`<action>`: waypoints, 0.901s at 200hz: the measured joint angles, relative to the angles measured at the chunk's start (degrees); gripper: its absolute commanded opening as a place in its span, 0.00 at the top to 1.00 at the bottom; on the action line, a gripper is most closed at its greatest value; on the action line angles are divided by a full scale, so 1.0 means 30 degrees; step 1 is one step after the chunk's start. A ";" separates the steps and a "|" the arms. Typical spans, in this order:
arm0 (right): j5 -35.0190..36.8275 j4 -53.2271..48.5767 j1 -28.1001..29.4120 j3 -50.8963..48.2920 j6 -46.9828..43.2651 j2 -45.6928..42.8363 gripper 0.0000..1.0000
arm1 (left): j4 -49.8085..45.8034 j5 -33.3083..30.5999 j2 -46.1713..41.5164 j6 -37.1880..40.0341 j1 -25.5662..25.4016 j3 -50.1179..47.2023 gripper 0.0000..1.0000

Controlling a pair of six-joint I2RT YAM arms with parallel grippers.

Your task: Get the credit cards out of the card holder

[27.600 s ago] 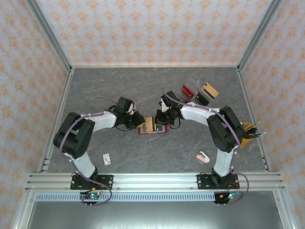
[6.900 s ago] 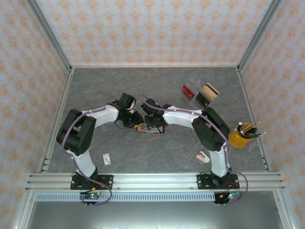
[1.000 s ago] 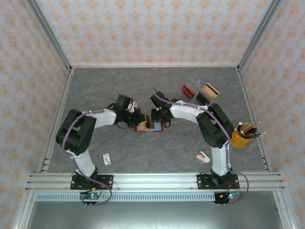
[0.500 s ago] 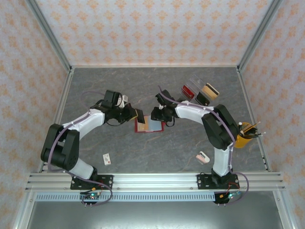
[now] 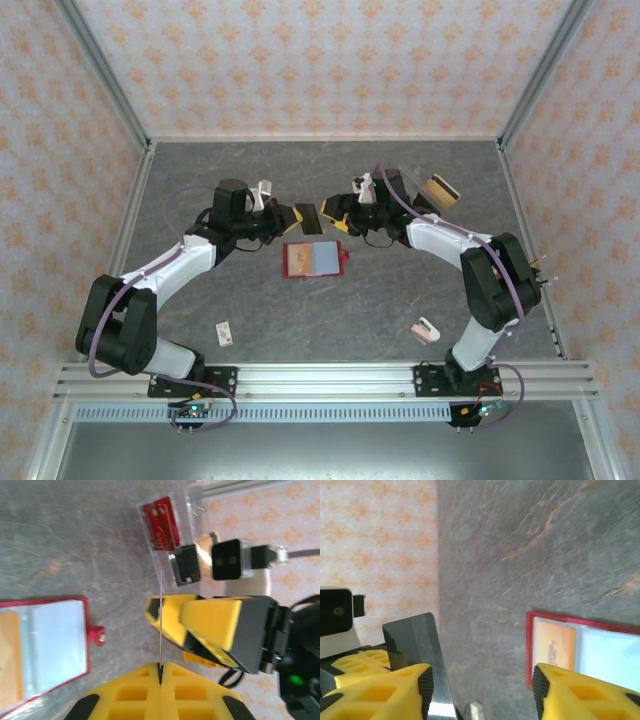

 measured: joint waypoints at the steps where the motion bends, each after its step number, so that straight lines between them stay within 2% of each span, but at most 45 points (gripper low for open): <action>1: -0.0095 0.0080 0.0000 -0.0029 0.0080 0.0000 0.42 | 0.0036 0.0015 0.0007 -0.0015 -0.0015 0.0000 1.00; 20: -0.1071 0.0969 0.0007 -0.0233 0.0816 0.0000 0.44 | 0.0699 0.0328 0.0175 -0.0539 -0.0321 0.0022 1.00; 45: -0.1894 0.1880 0.0000 -0.0240 0.1494 -0.0015 0.52 | 0.1122 0.0510 0.0248 -0.0984 -0.0321 0.0051 1.00; 91: -0.2616 0.2739 0.0000 -0.0277 0.2193 -0.0044 0.75 | 0.1362 0.0546 0.0248 -0.1107 -0.0321 0.0073 1.00; 121: -0.2718 0.2353 -0.0102 -0.0270 0.1399 -0.0138 0.93 | 0.0933 0.0408 0.0248 -0.1049 -0.0313 0.0073 1.00; 130: -0.2754 0.2091 -0.0117 -0.0255 0.1027 -0.0270 0.98 | 0.0474 0.0291 0.0248 -0.0933 -0.0321 0.0073 0.91; 135: -0.2732 0.1763 -0.0109 -0.0204 0.0612 -0.0415 1.00 | 0.0131 0.0233 0.0248 -0.0787 -0.0321 0.0073 0.82; 143: -0.2616 0.1166 -0.0058 -0.0117 0.0073 -0.0619 1.00 | -0.0495 0.0066 0.0240 -0.0401 -0.0357 0.0160 0.73; 155: -0.2215 0.0153 -0.0015 0.0036 -0.1166 -0.0940 1.00 | -0.1880 -0.0517 0.0197 0.0095 -0.0444 0.0437 0.54; 180: -0.0066 -0.2645 -0.0095 0.0291 -0.4867 -0.1872 1.00 | -0.4991 -0.2237 -0.0109 0.1209 -0.0423 0.1137 0.34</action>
